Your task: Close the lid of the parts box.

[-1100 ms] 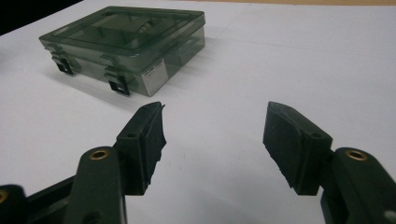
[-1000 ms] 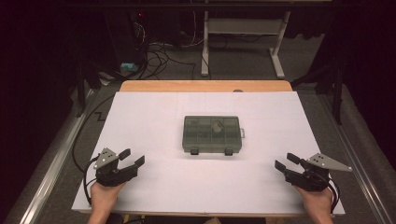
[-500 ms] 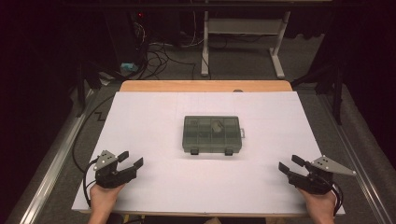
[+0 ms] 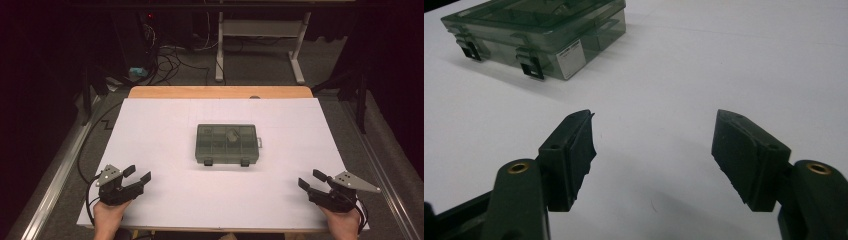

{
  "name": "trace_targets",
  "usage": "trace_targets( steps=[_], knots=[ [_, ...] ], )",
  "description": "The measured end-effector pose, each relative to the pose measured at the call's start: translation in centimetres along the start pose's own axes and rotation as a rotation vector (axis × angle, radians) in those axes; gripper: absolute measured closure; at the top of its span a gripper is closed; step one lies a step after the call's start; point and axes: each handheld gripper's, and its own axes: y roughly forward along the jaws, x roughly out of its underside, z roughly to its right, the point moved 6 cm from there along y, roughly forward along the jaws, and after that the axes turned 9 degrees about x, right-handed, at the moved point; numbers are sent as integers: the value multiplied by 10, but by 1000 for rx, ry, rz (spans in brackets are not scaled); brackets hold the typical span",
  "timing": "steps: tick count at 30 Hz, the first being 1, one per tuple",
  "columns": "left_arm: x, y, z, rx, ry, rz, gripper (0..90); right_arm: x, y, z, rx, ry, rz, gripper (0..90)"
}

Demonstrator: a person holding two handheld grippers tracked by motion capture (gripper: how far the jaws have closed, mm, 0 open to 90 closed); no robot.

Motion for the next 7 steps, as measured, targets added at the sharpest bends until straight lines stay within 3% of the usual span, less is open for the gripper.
trace_targets(
  steps=[7],
  knots=[
    [1,2,1,3,5,-6,320,1,1,-1,-1,-4,-7,333]
  ],
)
